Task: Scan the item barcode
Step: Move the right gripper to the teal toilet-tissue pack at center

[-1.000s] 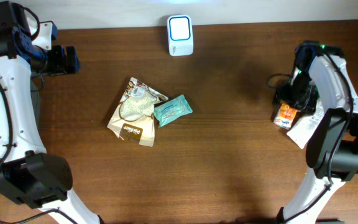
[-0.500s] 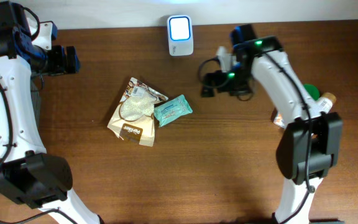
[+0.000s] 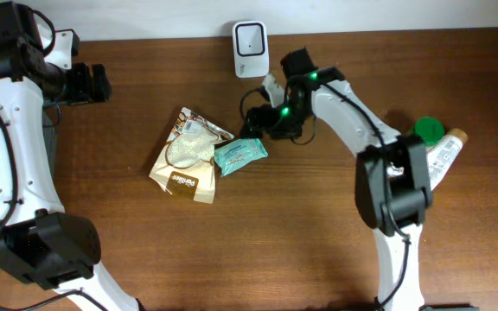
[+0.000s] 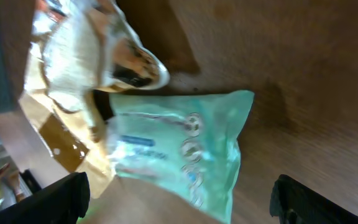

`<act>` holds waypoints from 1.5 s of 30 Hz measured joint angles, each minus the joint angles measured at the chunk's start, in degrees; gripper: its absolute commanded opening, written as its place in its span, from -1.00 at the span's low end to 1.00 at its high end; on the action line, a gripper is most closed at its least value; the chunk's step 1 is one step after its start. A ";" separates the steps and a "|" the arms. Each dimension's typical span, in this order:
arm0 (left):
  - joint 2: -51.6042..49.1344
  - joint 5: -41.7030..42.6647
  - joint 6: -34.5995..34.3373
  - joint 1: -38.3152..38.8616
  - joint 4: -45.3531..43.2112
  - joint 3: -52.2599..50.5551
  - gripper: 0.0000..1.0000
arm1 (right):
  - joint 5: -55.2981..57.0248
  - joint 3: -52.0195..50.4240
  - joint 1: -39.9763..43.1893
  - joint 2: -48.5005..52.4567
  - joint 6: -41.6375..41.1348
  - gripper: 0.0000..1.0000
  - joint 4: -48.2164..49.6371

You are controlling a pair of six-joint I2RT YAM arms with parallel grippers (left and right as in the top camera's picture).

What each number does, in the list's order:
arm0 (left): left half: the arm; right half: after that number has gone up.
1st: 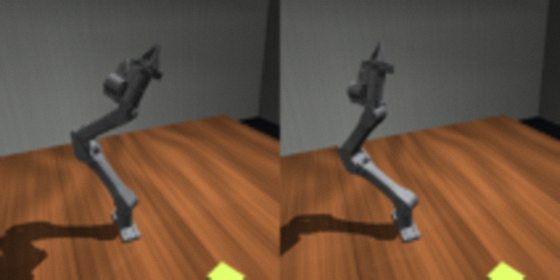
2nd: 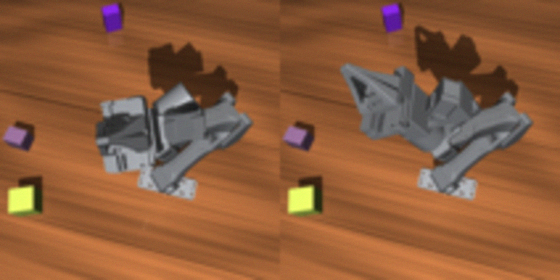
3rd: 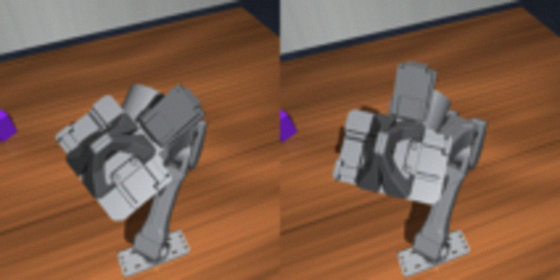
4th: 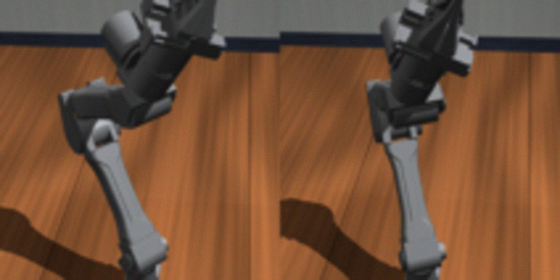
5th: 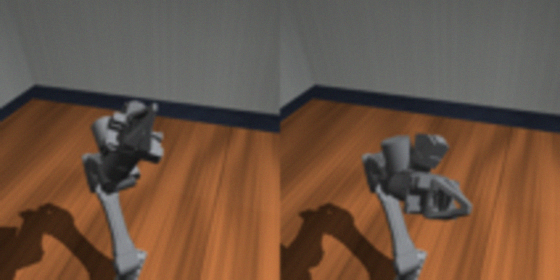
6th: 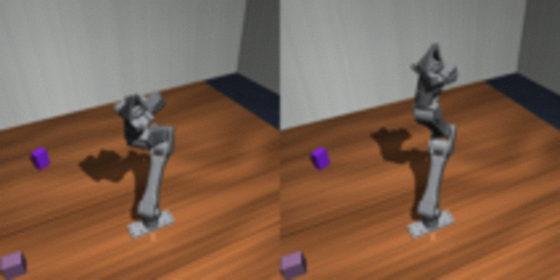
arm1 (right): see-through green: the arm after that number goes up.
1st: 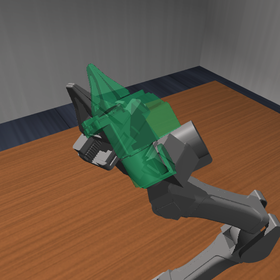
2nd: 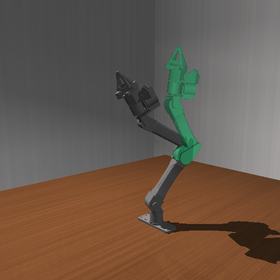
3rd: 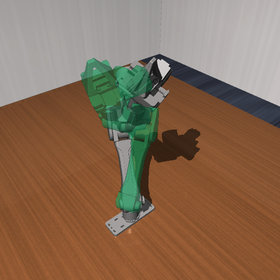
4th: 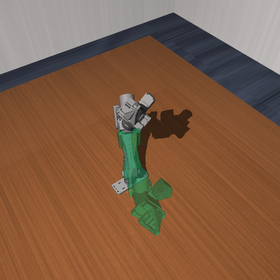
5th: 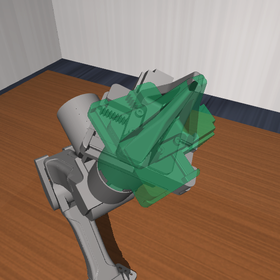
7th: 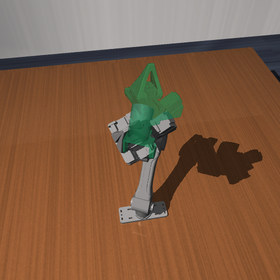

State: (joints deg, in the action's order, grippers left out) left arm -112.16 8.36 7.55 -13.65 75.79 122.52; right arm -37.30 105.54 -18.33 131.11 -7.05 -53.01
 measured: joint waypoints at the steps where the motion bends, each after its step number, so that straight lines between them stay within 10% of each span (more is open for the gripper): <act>1: 0.00 0.00 0.00 0.00 0.02 0.00 0.98 | -0.52 0.00 0.00 1.03 0.00 0.82 0.20; 17: 0.00 0.00 0.02 0.00 0.00 0.00 0.98 | -4.22 0.39 0.02 4.63 0.20 0.59 2.08; 39: 0.00 0.00 0.02 0.00 0.00 0.00 0.98 | -9.33 1.46 -0.24 8.46 -1.46 -0.86 1.51; 45: 0.00 0.02 0.02 0.00 0.00 0.00 0.99 | -11.98 1.44 -0.24 8.85 -1.53 -0.91 1.90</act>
State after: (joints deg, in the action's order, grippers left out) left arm -112.16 8.38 7.57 -13.65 75.79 122.52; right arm -49.28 106.98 -18.57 139.96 -8.58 -51.11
